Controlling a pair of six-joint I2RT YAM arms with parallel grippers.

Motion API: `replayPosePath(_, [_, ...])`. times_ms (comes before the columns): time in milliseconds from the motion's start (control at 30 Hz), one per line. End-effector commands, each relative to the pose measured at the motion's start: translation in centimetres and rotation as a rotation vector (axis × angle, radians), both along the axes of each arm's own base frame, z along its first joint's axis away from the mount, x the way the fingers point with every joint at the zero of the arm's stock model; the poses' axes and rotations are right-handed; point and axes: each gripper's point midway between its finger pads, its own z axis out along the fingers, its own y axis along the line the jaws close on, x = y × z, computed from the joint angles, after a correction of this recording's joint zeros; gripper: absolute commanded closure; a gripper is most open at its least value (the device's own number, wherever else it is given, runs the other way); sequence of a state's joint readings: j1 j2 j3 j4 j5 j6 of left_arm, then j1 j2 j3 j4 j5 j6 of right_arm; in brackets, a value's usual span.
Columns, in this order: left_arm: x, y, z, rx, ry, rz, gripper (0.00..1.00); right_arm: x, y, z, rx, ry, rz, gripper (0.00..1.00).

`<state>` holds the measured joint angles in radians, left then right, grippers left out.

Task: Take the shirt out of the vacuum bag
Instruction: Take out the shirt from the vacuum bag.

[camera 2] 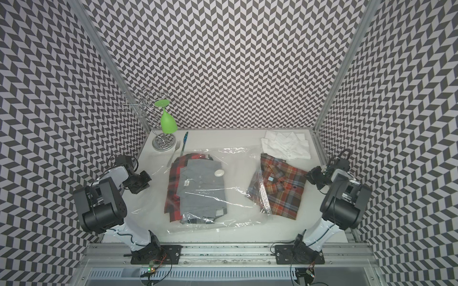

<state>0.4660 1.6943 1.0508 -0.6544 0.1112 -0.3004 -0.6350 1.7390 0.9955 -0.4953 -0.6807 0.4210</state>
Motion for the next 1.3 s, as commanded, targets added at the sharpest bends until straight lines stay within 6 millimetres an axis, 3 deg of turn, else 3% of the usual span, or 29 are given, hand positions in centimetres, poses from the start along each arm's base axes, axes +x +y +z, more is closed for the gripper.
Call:
replayPosePath(0, [0.9, 2.4, 1.0, 0.072, -0.017, 0.035, 1.00, -1.3, -3.2, 0.6, -0.079, 0.023, -0.108, 1.00])
replayPosePath(133, [0.9, 2.3, 1.0, 0.071, -0.021, 0.036, 1.00, -2.9, -4.5, 0.1, -0.128, 0.084, -0.166, 1.00])
replayPosePath(267, [1.4, 1.4, 1.7, 0.050, -0.051, 0.027, 1.00, -4.1, -4.5, -0.5, -0.116, 0.119, -0.204, 1.00])
replayPosePath(333, [1.9, 0.9, 2.4, 0.044, -0.074, 0.020, 0.97, -4.3, -4.3, -0.3, -0.108, 0.114, -0.213, 0.88])
replayPosePath(400, [2.4, 0.4, 3.3, 0.032, -0.105, 0.016, 0.84, -4.0, -4.3, 0.4, -0.104, 0.098, -0.209, 0.69])
replayPosePath(500, [3.3, 0.1, 4.8, 0.028, -0.141, 0.011, 0.55, -3.9, -5.0, 1.9, -0.144, 0.099, -0.211, 0.53])
replayPosePath(600, [4.2, -0.1, 6.0, 0.017, -0.170, 0.015, 0.40, -4.0, -5.1, 2.8, -0.150, 0.090, -0.231, 0.44])
replayPosePath(767, [5.6, -0.9, 8.1, 0.011, -0.211, -0.005, 0.28, -2.8, -4.9, 5.8, -0.166, 0.038, -0.213, 0.40])
replayPosePath(867, [6.7, -2.2, 9.5, 0.010, -0.240, -0.038, 0.27, -1.5, -2.6, 6.9, -0.180, 0.005, -0.138, 0.39])
replayPosePath(1000, [7.9, -4.1, 11.2, 0.006, -0.279, -0.063, 0.23, 0.4, 3.1, 8.2, -0.192, -0.036, 0.022, 0.37])
replayPosePath(1200, [8.3, -5.9, 12.1, 0.004, -0.298, -0.102, 0.21, 0.4, 11.5, 8.7, -0.293, 0.014, 0.286, 0.34])
replayPosePath(1267, [8.1, -6.1, 11.9, 0.010, -0.295, -0.107, 0.14, 0.1, 13.6, 8.2, -0.329, 0.036, 0.339, 0.33])
